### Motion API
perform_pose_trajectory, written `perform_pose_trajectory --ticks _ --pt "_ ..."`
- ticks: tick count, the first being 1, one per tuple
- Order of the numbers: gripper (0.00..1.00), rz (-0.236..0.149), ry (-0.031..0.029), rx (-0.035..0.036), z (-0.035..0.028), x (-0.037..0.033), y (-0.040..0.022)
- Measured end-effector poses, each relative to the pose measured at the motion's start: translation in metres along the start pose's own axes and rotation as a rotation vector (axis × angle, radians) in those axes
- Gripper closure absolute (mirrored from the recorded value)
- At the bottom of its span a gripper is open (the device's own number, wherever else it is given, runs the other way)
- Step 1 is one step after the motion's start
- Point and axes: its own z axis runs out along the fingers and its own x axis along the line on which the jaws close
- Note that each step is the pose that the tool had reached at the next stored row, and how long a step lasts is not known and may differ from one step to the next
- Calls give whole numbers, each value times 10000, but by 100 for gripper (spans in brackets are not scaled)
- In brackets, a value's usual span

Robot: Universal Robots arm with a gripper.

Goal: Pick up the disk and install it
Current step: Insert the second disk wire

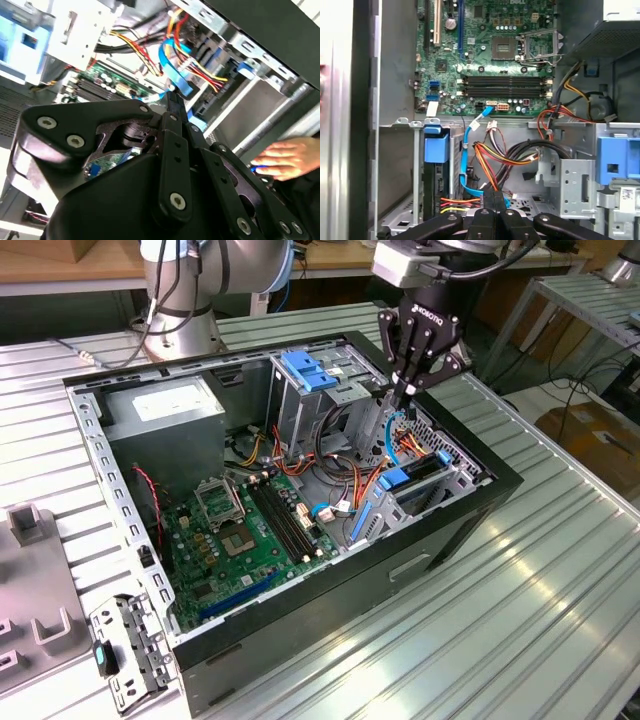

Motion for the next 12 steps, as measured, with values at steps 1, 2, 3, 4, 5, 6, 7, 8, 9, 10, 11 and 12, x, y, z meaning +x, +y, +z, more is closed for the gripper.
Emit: perform_pose_trajectory --ticks 1,2,3,4,5,6,7,8,9,10,11,12 --pt "89 3 166 -3 0 -3 0" --pt "89 7 402 -8 -2 -16 -1" --pt "89 7 432 -9 -3 -27 -2" --pt "89 7 435 -9 -4 -40 -4" --pt "89 8 437 -9 -6 -57 -7" --pt "89 7 438 -10 -8 -71 -14" --pt "89 7 437 -12 -9 -83 -25" --pt "89 7 441 -14 -10 -89 -41" --pt "89 7 466 -17 -10 -95 -59" --pt "89 8 519 -19 -9 -102 -76" --pt "89 10 606 -22 -9 -110 -91" --pt "83 11 713 -25 -7 -118 -100"
